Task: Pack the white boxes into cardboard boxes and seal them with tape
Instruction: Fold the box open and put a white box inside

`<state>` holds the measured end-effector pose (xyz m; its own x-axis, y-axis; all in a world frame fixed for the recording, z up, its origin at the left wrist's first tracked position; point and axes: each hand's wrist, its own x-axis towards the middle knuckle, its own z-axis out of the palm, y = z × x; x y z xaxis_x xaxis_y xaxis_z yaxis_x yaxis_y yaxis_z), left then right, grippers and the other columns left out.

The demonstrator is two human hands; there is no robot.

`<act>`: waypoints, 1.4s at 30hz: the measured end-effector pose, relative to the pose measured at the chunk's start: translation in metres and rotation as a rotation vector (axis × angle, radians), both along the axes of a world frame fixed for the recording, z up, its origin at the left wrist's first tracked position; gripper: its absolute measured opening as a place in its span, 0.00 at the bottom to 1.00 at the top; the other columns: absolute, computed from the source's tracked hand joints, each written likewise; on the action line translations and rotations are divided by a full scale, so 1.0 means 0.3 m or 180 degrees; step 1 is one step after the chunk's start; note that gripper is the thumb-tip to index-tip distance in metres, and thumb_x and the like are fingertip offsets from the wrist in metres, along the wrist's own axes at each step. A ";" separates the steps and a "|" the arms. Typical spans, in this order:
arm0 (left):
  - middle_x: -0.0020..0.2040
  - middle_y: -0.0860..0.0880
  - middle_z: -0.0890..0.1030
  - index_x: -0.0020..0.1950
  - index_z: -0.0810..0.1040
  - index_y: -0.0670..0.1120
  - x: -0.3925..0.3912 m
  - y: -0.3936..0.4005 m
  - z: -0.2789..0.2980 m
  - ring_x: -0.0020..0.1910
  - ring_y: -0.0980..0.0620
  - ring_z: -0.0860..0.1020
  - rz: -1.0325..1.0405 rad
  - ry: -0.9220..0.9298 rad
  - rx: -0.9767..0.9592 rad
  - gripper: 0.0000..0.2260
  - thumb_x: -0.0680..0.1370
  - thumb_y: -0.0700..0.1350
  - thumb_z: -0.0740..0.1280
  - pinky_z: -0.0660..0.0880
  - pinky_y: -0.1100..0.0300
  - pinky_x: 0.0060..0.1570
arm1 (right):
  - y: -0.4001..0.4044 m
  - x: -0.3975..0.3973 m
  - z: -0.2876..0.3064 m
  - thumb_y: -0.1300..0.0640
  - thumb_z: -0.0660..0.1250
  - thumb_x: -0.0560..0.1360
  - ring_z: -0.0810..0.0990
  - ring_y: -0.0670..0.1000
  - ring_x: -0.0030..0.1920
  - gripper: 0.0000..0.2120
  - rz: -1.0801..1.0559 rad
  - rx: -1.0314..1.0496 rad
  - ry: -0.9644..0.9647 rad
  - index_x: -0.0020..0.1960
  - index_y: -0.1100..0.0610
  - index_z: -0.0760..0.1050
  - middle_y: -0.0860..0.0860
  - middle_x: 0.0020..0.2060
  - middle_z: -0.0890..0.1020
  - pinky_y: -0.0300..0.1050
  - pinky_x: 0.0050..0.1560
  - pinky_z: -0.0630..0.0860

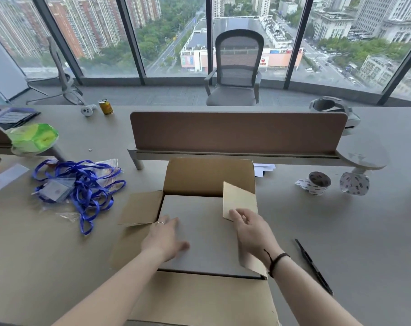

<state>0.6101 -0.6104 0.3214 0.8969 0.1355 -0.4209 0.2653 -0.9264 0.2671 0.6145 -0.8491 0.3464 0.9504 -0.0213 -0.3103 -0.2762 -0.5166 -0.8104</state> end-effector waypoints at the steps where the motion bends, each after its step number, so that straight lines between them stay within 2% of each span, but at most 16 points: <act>1: 0.82 0.51 0.54 0.80 0.60 0.54 -0.002 0.002 -0.004 0.79 0.48 0.56 -0.0004 -0.0007 -0.0019 0.38 0.74 0.61 0.72 0.65 0.50 0.73 | 0.035 0.000 -0.029 0.34 0.55 0.80 0.72 0.50 0.71 0.27 0.0163 -0.0053 0.0094 0.72 0.48 0.73 0.45 0.69 0.76 0.49 0.71 0.67; 4: 0.83 0.51 0.51 0.81 0.58 0.54 -0.010 0.006 -0.013 0.80 0.48 0.53 -0.0013 0.0002 -0.0073 0.39 0.75 0.61 0.71 0.62 0.50 0.75 | 0.102 -0.010 -0.135 0.35 0.49 0.82 0.44 0.50 0.82 0.31 0.0982 -0.0942 0.0184 0.82 0.47 0.54 0.47 0.83 0.50 0.54 0.81 0.42; 7: 0.83 0.51 0.50 0.82 0.56 0.54 -0.009 0.015 -0.024 0.81 0.48 0.52 -0.0040 0.0002 -0.0104 0.40 0.76 0.61 0.70 0.62 0.50 0.75 | 0.114 -0.026 -0.195 0.40 0.48 0.84 0.33 0.53 0.81 0.32 0.1581 -0.2011 0.0023 0.83 0.48 0.39 0.48 0.82 0.36 0.55 0.79 0.34; 13: 0.83 0.52 0.49 0.81 0.56 0.54 -0.015 0.050 -0.029 0.81 0.50 0.50 -0.0323 -0.0060 -0.0152 0.36 0.78 0.61 0.67 0.61 0.52 0.75 | 0.119 0.000 -0.191 0.43 0.47 0.85 0.30 0.51 0.80 0.32 0.1801 -0.2230 0.0269 0.82 0.49 0.34 0.46 0.80 0.32 0.53 0.78 0.30; 17: 0.73 0.51 0.74 0.66 0.79 0.49 -0.014 0.156 -0.036 0.72 0.55 0.70 0.0068 -0.0761 -0.1159 0.17 0.78 0.49 0.70 0.67 0.62 0.67 | 0.121 0.004 -0.199 0.43 0.46 0.85 0.29 0.49 0.79 0.32 0.1791 -0.2291 0.0351 0.81 0.47 0.32 0.42 0.75 0.28 0.53 0.78 0.30; 20: 0.65 0.47 0.81 0.60 0.83 0.46 -0.002 0.268 -0.058 0.61 0.52 0.78 0.0921 -0.1406 -0.1417 0.11 0.78 0.42 0.71 0.72 0.62 0.60 | 0.126 0.009 -0.198 0.43 0.46 0.85 0.29 0.49 0.79 0.32 0.1788 -0.2345 0.0420 0.81 0.46 0.31 0.42 0.76 0.28 0.53 0.78 0.30; 25: 0.75 0.45 0.70 0.77 0.65 0.43 0.026 0.441 -0.119 0.74 0.44 0.67 0.2165 -0.0465 -0.1862 0.31 0.79 0.54 0.70 0.64 0.50 0.74 | 0.136 0.007 -0.199 0.42 0.45 0.85 0.28 0.48 0.78 0.31 0.1763 -0.2433 0.0487 0.80 0.45 0.30 0.41 0.75 0.28 0.53 0.79 0.31; 27: 0.73 0.45 0.73 0.74 0.70 0.42 0.027 0.494 -0.147 0.72 0.45 0.70 0.2522 -0.0129 -0.2279 0.31 0.77 0.58 0.71 0.64 0.53 0.72 | 0.140 0.008 -0.202 0.42 0.45 0.85 0.27 0.47 0.77 0.31 0.1757 -0.2455 0.0504 0.80 0.45 0.30 0.42 0.76 0.28 0.53 0.79 0.31; 29: 0.65 0.46 0.80 0.64 0.78 0.45 0.024 0.533 -0.160 0.65 0.45 0.77 0.2662 -0.0020 -0.2658 0.30 0.71 0.63 0.75 0.69 0.50 0.70 | 0.141 0.010 -0.207 0.42 0.44 0.85 0.27 0.47 0.77 0.31 0.1750 -0.2494 0.0521 0.80 0.45 0.30 0.42 0.76 0.28 0.52 0.79 0.31; 30: 0.62 0.47 0.81 0.62 0.80 0.45 0.024 0.545 -0.152 0.62 0.46 0.78 0.2650 -0.0057 -0.2769 0.29 0.70 0.63 0.76 0.71 0.50 0.68 | 0.141 0.011 -0.207 0.42 0.45 0.85 0.28 0.47 0.77 0.31 0.1747 -0.2510 0.0533 0.80 0.45 0.30 0.42 0.76 0.28 0.52 0.79 0.31; 33: 0.53 0.47 0.84 0.53 0.83 0.44 0.032 0.573 -0.063 0.55 0.47 0.78 0.2494 -0.0328 -0.2792 0.10 0.79 0.50 0.71 0.75 0.56 0.55 | 0.144 0.011 -0.204 0.42 0.45 0.85 0.28 0.46 0.77 0.31 0.1751 -0.2517 0.0561 0.80 0.45 0.30 0.41 0.75 0.28 0.52 0.78 0.31; 34: 0.51 0.46 0.86 0.50 0.84 0.45 0.038 0.574 -0.022 0.54 0.47 0.80 0.2383 -0.0350 -0.2858 0.08 0.79 0.49 0.71 0.76 0.54 0.55 | 0.145 0.012 -0.204 0.42 0.45 0.85 0.27 0.44 0.75 0.31 0.1750 -0.2520 0.0557 0.80 0.45 0.30 0.41 0.74 0.28 0.52 0.78 0.30; 36: 0.55 0.51 0.85 0.54 0.84 0.48 0.045 0.555 0.065 0.60 0.49 0.79 0.1943 -0.0334 -0.2907 0.08 0.80 0.50 0.69 0.73 0.50 0.66 | 0.147 0.011 -0.202 0.42 0.45 0.85 0.27 0.43 0.73 0.31 0.1743 -0.2524 0.0554 0.80 0.45 0.30 0.41 0.75 0.28 0.52 0.78 0.30; 37: 0.58 0.53 0.83 0.59 0.83 0.48 0.044 0.526 0.113 0.62 0.52 0.77 0.1684 -0.0335 -0.2946 0.10 0.81 0.50 0.67 0.69 0.54 0.69 | 0.147 0.010 -0.201 0.42 0.45 0.85 0.27 0.43 0.73 0.31 0.1739 -0.2526 0.0549 0.80 0.45 0.30 0.41 0.75 0.28 0.52 0.78 0.30; 40: 0.61 0.53 0.83 0.63 0.81 0.46 0.027 0.388 0.180 0.62 0.57 0.79 0.1078 -0.0120 -0.3514 0.15 0.85 0.51 0.59 0.70 0.61 0.66 | 0.148 0.008 -0.197 0.42 0.45 0.85 0.28 0.46 0.77 0.31 0.1732 -0.2516 0.0535 0.80 0.46 0.31 0.41 0.74 0.28 0.52 0.78 0.30; 42: 0.70 0.54 0.76 0.70 0.76 0.47 0.013 0.290 0.168 0.69 0.60 0.73 0.0619 0.0202 -0.3633 0.22 0.83 0.56 0.55 0.64 0.62 0.73 | 0.150 0.008 -0.194 0.41 0.45 0.85 0.28 0.46 0.76 0.31 0.1740 -0.2502 0.0521 0.81 0.46 0.31 0.41 0.73 0.27 0.51 0.78 0.30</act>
